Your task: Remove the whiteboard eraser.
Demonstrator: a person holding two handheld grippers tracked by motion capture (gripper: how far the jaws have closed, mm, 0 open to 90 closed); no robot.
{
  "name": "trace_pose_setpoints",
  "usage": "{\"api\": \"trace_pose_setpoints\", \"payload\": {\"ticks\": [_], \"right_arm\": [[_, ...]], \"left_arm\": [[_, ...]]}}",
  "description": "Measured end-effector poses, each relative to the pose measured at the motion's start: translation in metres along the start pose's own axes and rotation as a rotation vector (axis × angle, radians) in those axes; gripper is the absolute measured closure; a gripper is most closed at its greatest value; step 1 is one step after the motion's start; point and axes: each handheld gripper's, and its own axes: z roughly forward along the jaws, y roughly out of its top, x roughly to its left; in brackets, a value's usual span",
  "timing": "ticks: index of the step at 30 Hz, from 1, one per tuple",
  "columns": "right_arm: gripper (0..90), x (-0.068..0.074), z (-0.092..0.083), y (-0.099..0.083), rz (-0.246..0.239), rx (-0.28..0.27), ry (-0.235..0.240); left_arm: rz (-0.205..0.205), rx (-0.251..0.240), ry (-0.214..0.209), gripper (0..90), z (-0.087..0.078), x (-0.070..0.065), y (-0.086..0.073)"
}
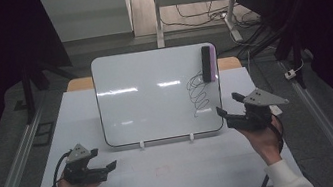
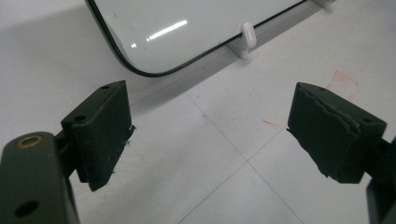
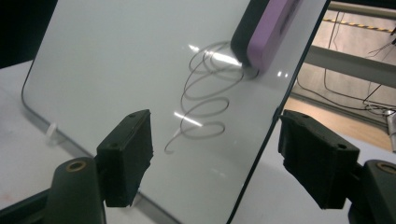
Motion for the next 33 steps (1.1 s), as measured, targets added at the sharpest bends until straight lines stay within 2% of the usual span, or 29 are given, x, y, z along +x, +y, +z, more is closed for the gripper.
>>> {"api": "trace_pose_setpoints", "payload": {"ticks": [6,10,17,20,27,33], "right_arm": [[26.4,-0.005,0.015,0.016,0.021,-0.005,-0.018],[27.0,-0.01,0.029,0.031,0.03,-0.007,-0.06],[28.9,-0.019,0.044,0.044,0.06,-0.007,-0.104],[30.0,-0.021,0.048,0.048,0.071,-0.007,-0.108],[32.4,-0.02,0.056,0.058,0.062,-0.01,-0.129],[36.2,-0.02,0.068,0.063,0.061,0.012,-0.16]], "left_arm": [[-0.001,0.0,-0.004,14.5,0.0,0.001,-0.001],[-0.004,0.004,-0.004,14.5,0.001,0.001,-0.002],[-0.006,0.004,-0.003,14.3,0.002,0.002,-0.001],[-0.009,0.005,-0.006,14.2,0.003,0.003,-0.001],[-0.01,0.006,-0.009,14.1,0.004,0.003,-0.001],[-0.006,0.009,-0.009,14.1,0.005,0.003,0.0]]}}
